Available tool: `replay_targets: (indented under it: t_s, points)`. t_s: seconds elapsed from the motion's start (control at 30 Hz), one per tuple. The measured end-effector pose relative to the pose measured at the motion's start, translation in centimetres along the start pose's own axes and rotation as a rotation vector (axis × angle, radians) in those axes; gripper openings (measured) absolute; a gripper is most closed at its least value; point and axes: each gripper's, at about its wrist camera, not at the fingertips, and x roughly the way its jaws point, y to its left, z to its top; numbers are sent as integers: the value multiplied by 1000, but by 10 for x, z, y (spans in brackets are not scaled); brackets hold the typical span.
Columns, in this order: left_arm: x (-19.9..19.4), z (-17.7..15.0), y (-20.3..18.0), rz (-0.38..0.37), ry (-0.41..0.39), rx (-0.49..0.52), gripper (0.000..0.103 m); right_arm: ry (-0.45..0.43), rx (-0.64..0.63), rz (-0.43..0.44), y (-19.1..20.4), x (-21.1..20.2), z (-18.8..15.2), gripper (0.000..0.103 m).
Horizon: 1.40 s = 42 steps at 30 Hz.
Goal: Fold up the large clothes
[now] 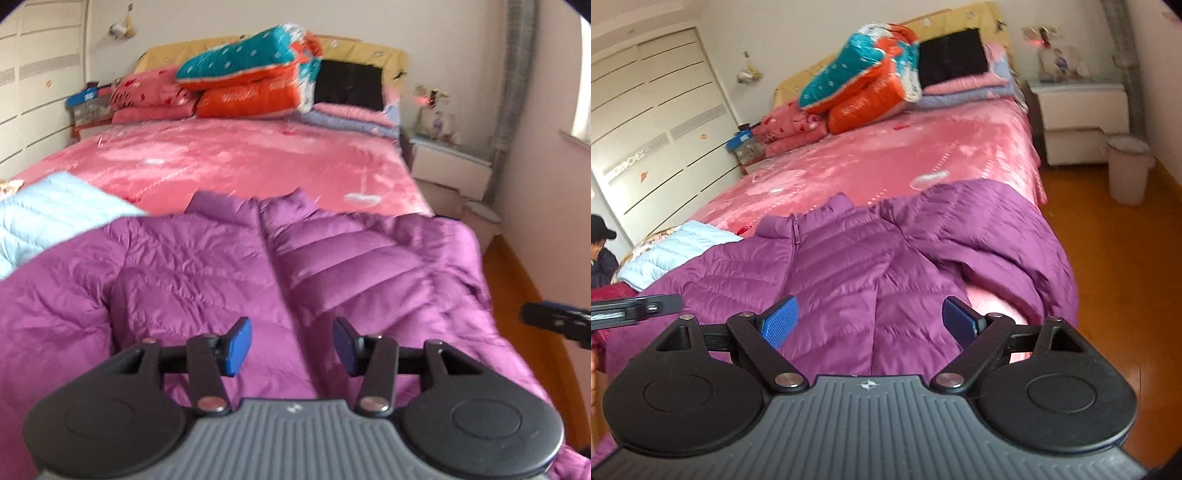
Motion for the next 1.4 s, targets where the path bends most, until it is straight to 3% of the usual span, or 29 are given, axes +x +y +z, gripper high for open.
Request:
replay_targets:
  t_s: [0.23,0.47,0.7,0.93,1.2,1.4]
  points:
    - [59,-29,35,256,-16,36,48,-55,-144,15,0,48,-4,103]
    - [78,-48,62,349,-67,50,52,5,-154,17,-1,96,-14,103]
    - [89,-53,70,338,-85,24,56,66,-224,-22,8,130,-29,103]
    - [94,-59,73,339,-91,30,57,68,-271,-56,16,152,-41,103]
    - [95,-59,69,355,-85,56,58,73,-255,-45,14,150,-39,103]
    - [96,-56,66,370,-81,76,58,-64,-78,-6,-20,107,-10,103]
